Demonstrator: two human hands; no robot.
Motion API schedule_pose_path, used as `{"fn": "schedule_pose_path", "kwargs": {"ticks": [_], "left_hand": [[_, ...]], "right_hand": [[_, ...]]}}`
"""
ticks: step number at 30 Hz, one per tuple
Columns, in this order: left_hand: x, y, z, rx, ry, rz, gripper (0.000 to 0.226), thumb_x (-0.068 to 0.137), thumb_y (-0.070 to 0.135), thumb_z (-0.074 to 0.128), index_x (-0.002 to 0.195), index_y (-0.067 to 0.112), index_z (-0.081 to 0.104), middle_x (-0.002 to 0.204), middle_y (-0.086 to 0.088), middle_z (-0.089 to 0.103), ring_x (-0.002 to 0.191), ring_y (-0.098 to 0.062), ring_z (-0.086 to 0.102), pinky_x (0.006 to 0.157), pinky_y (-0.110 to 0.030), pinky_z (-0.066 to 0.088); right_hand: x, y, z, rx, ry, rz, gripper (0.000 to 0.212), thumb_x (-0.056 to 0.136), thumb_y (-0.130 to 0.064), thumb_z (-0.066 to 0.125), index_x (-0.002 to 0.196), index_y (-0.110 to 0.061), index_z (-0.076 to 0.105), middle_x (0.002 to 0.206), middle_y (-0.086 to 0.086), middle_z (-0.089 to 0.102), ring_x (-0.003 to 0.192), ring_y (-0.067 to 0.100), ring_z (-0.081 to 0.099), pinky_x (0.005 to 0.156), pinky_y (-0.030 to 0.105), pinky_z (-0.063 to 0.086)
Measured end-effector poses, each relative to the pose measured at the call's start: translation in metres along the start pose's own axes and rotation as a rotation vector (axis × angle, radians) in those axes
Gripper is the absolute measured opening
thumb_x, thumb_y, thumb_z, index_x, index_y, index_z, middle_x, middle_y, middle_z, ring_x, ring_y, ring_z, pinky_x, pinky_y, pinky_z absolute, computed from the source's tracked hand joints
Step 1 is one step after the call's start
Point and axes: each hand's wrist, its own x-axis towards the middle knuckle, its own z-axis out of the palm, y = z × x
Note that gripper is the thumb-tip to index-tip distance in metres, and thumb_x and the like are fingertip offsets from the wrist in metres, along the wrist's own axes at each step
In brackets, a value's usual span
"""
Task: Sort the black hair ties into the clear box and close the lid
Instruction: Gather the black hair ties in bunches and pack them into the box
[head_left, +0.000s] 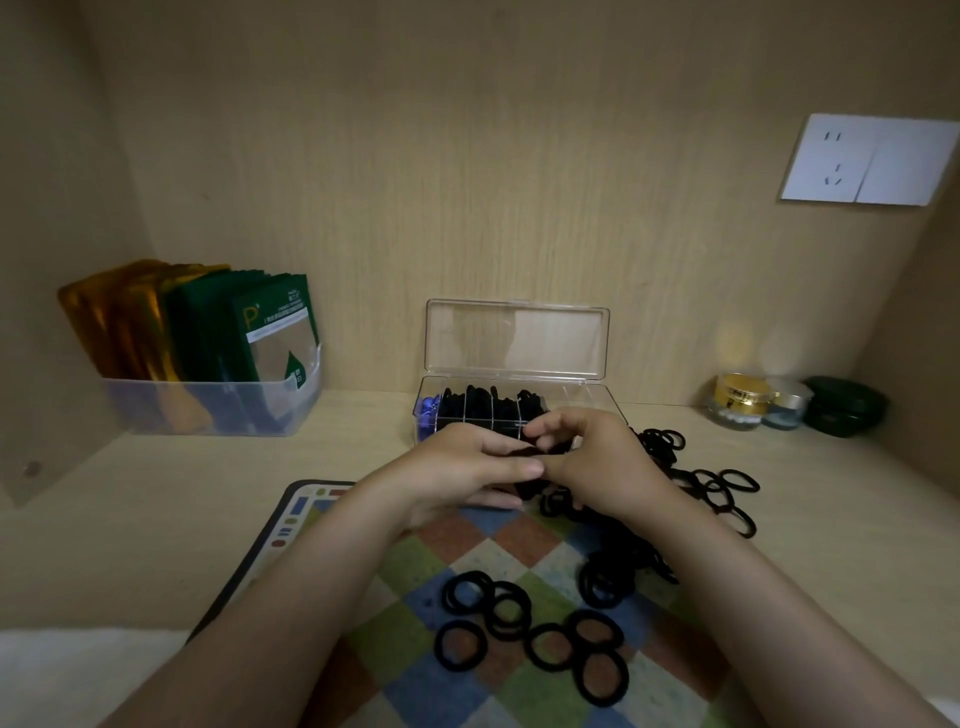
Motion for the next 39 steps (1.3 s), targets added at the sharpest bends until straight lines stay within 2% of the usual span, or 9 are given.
{"fn": "schedule_pose_path", "kwargs": {"ticks": [3,6,10,15,17,22,29,33,39], "left_hand": [[-0.001,0.001,-0.002,0.039,0.041,-0.006,0.030,0.095,0.007,0.062,0.123,0.015,0.068,0.117,-0.002,0.071,0.099,-0.017,0.073,0.083,-0.026,0.060],[-0.004,0.003,-0.005,0.090,0.073,0.000,0.030,0.094,0.006,0.063,0.122,0.016,0.067,0.114,-0.005,0.071,0.088,-0.019,0.075,0.078,-0.023,0.060],[-0.006,0.007,-0.005,0.120,0.135,0.039,0.028,0.089,0.003,0.070,0.113,0.010,0.059,0.092,-0.007,0.067,0.079,-0.017,0.072,0.081,-0.034,0.062],[-0.023,0.025,-0.012,0.214,0.009,0.002,0.024,0.094,0.009,0.064,0.117,0.008,0.057,0.092,-0.010,0.069,0.082,-0.020,0.071,0.068,-0.032,0.059],[-0.035,0.028,-0.019,0.384,-0.052,-0.032,0.017,0.096,0.010,0.059,0.113,0.011,0.062,0.093,-0.007,0.070,0.077,-0.017,0.067,0.060,-0.029,0.052],[-0.055,0.013,-0.016,0.818,-0.155,-0.085,0.018,0.087,0.016,0.074,0.105,0.020,0.074,0.092,0.002,0.073,0.074,0.000,0.063,0.071,-0.014,0.048],[-0.066,0.002,-0.007,0.992,-0.045,-0.039,0.010,0.084,0.018,0.076,0.092,0.025,0.074,0.069,0.020,0.065,0.064,0.009,0.057,0.064,-0.010,0.045],[-0.075,0.007,-0.015,0.908,-0.023,-0.071,0.008,0.089,0.019,0.071,0.094,0.025,0.068,0.079,0.012,0.069,0.073,0.001,0.062,0.072,-0.020,0.050],[-0.095,0.013,-0.021,0.757,-0.154,-0.176,0.016,0.089,0.018,0.072,0.105,0.019,0.074,0.084,0.006,0.075,0.079,-0.005,0.067,0.077,-0.025,0.055]], "right_hand": [[0.000,0.002,-0.001,-0.036,-0.045,0.043,0.030,0.085,-0.017,0.077,0.114,-0.015,0.069,0.098,0.006,0.071,0.056,0.011,0.065,0.041,0.017,0.043],[0.000,0.002,-0.001,-0.003,-0.134,0.100,0.029,0.088,-0.021,0.075,0.114,-0.012,0.069,0.084,0.014,0.076,0.059,0.014,0.068,0.044,0.026,0.048],[-0.002,0.001,-0.008,0.134,-0.196,0.175,0.024,0.087,-0.015,0.076,0.108,-0.007,0.070,0.078,0.014,0.072,0.063,0.018,0.065,0.049,0.026,0.051],[-0.008,-0.006,-0.014,0.012,-0.320,0.038,0.008,0.094,-0.012,0.065,0.094,-0.013,0.073,0.077,0.005,0.070,0.066,0.014,0.065,0.049,0.026,0.049],[-0.013,-0.012,-0.018,-0.017,-0.461,-0.027,0.013,0.094,-0.012,0.065,0.091,-0.022,0.073,0.073,-0.001,0.070,0.063,0.011,0.062,0.048,0.025,0.042],[-0.025,-0.023,-0.011,-0.260,-0.805,-0.105,0.014,0.088,-0.020,0.073,0.100,-0.023,0.077,0.071,0.001,0.071,0.061,0.013,0.060,0.062,0.025,0.043],[-0.028,-0.028,-0.002,-0.457,-0.762,-0.069,0.015,0.082,-0.027,0.078,0.096,-0.021,0.077,0.063,-0.008,0.068,0.055,0.012,0.057,0.067,0.026,0.050],[-0.029,-0.025,0.006,-0.505,-0.749,-0.069,0.020,0.080,-0.025,0.076,0.099,-0.025,0.073,0.093,0.010,0.076,0.059,0.016,0.061,0.061,0.027,0.050],[-0.033,-0.027,0.015,-0.478,-0.718,-0.178,0.030,0.079,-0.012,0.074,0.105,-0.028,0.069,0.083,-0.008,0.061,0.063,0.011,0.058,0.057,0.025,0.050]]}}
